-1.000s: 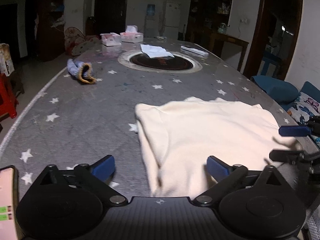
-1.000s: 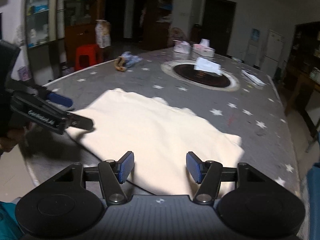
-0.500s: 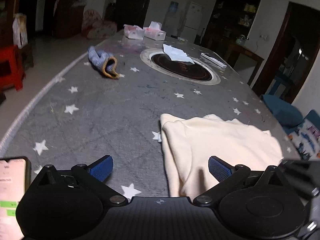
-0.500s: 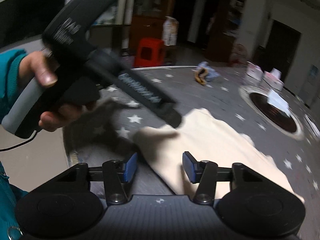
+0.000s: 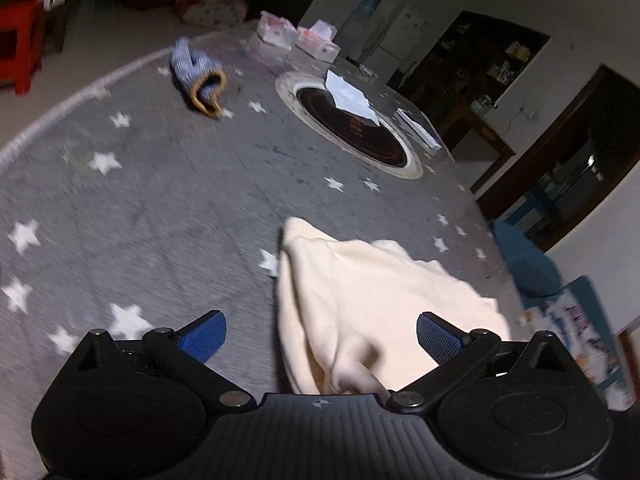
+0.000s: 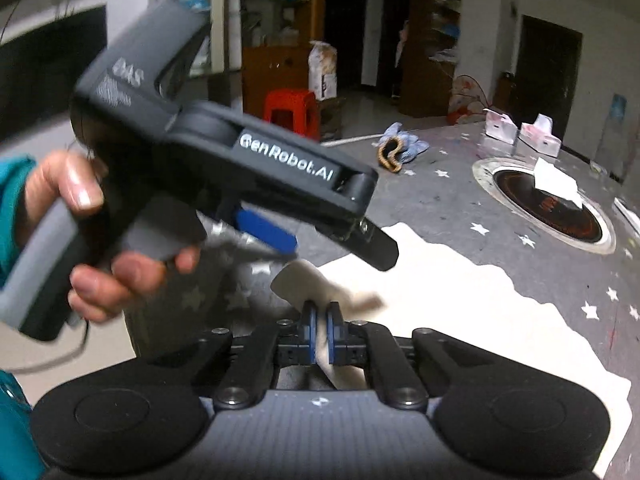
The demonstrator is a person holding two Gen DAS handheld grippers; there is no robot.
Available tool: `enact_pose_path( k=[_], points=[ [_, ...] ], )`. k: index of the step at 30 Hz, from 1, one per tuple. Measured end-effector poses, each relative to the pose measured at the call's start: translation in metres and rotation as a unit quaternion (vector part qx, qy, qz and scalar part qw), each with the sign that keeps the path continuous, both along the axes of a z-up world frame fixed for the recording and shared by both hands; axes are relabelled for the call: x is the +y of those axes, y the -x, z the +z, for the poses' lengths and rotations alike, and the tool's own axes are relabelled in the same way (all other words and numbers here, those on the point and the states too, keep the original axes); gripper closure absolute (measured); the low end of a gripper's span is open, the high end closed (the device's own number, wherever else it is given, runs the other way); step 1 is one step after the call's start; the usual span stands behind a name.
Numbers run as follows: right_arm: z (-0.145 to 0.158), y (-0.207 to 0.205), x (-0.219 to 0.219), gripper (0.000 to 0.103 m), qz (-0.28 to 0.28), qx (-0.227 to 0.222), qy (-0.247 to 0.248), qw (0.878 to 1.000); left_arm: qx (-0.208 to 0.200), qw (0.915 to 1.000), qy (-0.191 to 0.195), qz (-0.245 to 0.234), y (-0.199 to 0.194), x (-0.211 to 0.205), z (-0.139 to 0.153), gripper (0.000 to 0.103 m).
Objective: Fold clothes
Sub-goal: 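Grasp the folded sweatshirt edge with the left gripper while the right gripper grasps beside it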
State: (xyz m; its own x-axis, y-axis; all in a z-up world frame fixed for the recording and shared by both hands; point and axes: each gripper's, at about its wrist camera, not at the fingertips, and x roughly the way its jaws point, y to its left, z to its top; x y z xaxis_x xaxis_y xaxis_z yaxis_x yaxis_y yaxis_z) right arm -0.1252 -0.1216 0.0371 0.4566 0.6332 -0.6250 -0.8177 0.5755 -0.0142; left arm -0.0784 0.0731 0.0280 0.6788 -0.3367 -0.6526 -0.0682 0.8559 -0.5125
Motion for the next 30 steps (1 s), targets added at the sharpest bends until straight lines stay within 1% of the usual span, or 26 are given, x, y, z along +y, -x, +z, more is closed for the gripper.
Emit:
enact_pose_path(
  k=[3, 6, 7, 8, 9, 10, 11, 12, 14, 16, 18, 21, 22, 26, 29, 30],
  points=[
    [0.008, -0.004, -0.01, 0.099, -0.007, 0.012, -0.02, 1.0, 0.01, 0.9996, 0.025, 0.0, -0.007, -0.003, -0.003, 0.001],
    [0.014, -0.005, -0.017, 0.099, -0.012, 0.02, -0.035, 0.999, 0.015, 0.9989, 0.045, 0.0, -0.012, -0.005, -0.007, 0.008],
    [0.015, -0.006, -0.019, 0.099, -0.013, 0.021, -0.038, 0.999, 0.017, 0.9986, 0.051, 0.0, -0.014, -0.005, -0.008, 0.011],
    [0.016, -0.006, -0.021, 0.099, -0.014, 0.022, -0.041, 0.999, 0.018, 0.9983, 0.056, 0.0, -0.015, -0.005, -0.009, 0.018],
    [0.016, -0.006, -0.023, 0.099, -0.015, 0.023, -0.044, 0.999, 0.02, 0.9979, 0.061, 0.0, -0.017, -0.006, -0.01, 0.021],
    [0.016, -0.006, -0.023, 0.099, -0.014, 0.024, -0.045, 0.999, 0.021, 0.9976, 0.066, 0.0, -0.018, -0.006, -0.01, 0.027],
    [0.016, -0.006, -0.023, 0.099, -0.013, 0.025, -0.046, 0.999, 0.023, 0.9973, 0.069, -0.001, -0.019, -0.006, -0.011, 0.036],
    [0.016, -0.006, -0.023, 0.099, -0.012, 0.026, -0.048, 0.998, 0.025, 0.9971, 0.071, -0.002, -0.02, -0.006, -0.013, 0.042],
    [0.014, -0.006, -0.023, 0.099, -0.01, 0.029, -0.049, 0.998, 0.03, 0.9971, 0.071, -0.002, -0.022, -0.007, -0.016, 0.062],
    [0.012, -0.007, -0.023, 0.099, -0.009, 0.033, -0.049, 0.998, 0.033, 0.997, 0.07, -0.001, -0.023, -0.008, -0.018, 0.071],
    [0.011, -0.009, -0.028, 0.096, -0.014, 0.039, -0.052, 0.998, 0.035, 0.9969, 0.07, 0.0, -0.024, -0.007, -0.02, 0.075],
    [0.011, -0.014, -0.043, 0.086, -0.037, 0.046, -0.058, 0.997, 0.034, 0.9974, 0.064, -0.003, -0.024, -0.007, -0.02, 0.077],
    [0.011, -0.017, -0.051, 0.085, -0.053, 0.045, -0.057, 0.996, 0.031, 0.9979, 0.057, -0.004, -0.024, -0.008, -0.019, 0.077],
    [0.005, -0.037, -0.09, 0.083, -0.132, 0.046, -0.051, 0.989, 0.019, 0.9994, 0.027, -0.012, -0.025, -0.014, -0.017, 0.077],
    [-0.001, -0.059, -0.126, 0.078, -0.205, 0.044, -0.045, 0.977, 0.015, 0.9996, 0.014, -0.017, -0.026, -0.016, -0.016, 0.077],
    [-0.004, -0.066, -0.137, 0.073, -0.23, 0.046, -0.044, 0.971, 0.015, 0.9997, 0.012, -0.017, -0.026, -0.017, -0.016, 0.077]
  ],
)
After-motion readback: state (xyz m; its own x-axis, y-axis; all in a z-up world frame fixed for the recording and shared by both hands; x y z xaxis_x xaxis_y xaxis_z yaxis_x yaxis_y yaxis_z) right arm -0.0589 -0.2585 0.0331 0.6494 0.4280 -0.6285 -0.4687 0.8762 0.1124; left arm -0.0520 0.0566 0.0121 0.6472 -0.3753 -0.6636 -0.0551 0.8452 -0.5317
